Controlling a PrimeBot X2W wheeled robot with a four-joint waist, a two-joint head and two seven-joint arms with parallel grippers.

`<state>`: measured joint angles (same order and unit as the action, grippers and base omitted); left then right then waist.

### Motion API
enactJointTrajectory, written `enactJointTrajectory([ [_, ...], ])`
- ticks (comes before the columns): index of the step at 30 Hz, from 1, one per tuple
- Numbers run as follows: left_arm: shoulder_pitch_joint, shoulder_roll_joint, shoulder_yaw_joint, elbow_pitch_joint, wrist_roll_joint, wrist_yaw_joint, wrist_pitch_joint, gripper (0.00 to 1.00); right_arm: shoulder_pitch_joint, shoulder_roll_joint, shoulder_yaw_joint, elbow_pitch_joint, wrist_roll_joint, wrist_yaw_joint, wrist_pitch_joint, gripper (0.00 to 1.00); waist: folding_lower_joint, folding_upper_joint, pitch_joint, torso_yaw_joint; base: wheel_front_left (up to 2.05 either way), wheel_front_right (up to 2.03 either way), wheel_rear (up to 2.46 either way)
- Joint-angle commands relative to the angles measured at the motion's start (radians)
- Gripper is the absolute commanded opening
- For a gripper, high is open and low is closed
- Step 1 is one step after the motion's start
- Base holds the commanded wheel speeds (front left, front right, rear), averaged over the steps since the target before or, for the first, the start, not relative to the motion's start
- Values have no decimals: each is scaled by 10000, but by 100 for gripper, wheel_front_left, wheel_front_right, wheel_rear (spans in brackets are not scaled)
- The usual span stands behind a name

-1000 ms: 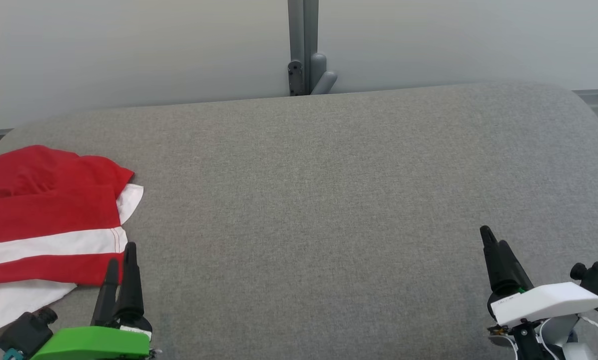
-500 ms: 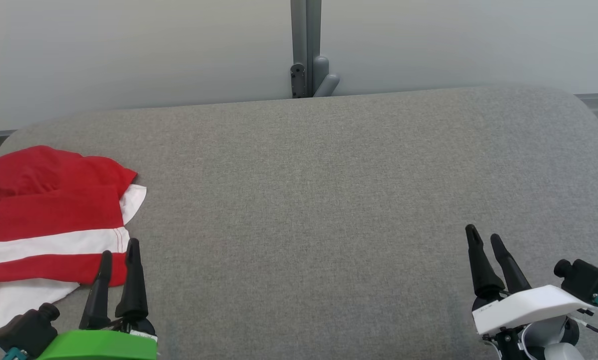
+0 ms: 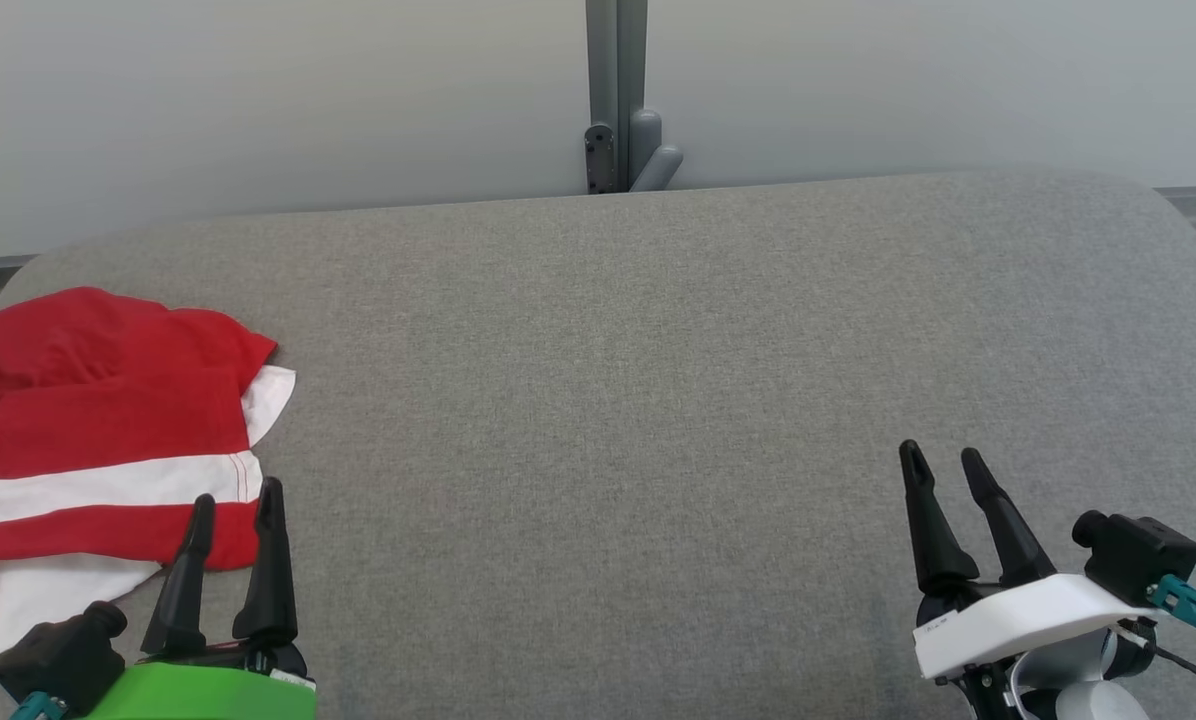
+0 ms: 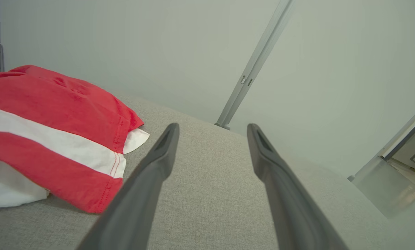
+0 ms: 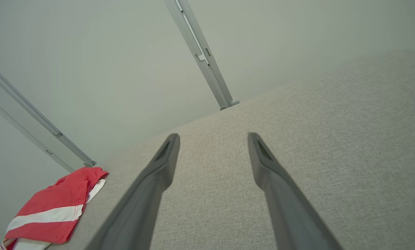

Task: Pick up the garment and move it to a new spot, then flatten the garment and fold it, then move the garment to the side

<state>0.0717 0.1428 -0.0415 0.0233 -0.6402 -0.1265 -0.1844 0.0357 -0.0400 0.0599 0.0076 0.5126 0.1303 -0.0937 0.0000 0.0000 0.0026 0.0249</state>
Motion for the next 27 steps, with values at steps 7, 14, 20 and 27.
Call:
enactJointTrajectory([
  [7,67,219,36,-194,740,-45,-156,100,5,-73,145,-281,-840,4,-329,100,0,0,17,-24,0,0,0],
  [14,166,343,-65,-316,1479,-45,-287,100,43,-84,266,-394,-1551,5,-600,100,0,0,-10,-52,0,0,0],
  [20,155,455,-128,-365,2056,-48,-371,100,68,-89,387,-473,-2046,4,-791,100,0,0,-16,-64,0,0,0],
  [27,205,558,-171,-478,2751,-52,-469,100,79,-98,565,-508,-2570,4,-989,100,0,0,-19,-70,0,0,0],
])
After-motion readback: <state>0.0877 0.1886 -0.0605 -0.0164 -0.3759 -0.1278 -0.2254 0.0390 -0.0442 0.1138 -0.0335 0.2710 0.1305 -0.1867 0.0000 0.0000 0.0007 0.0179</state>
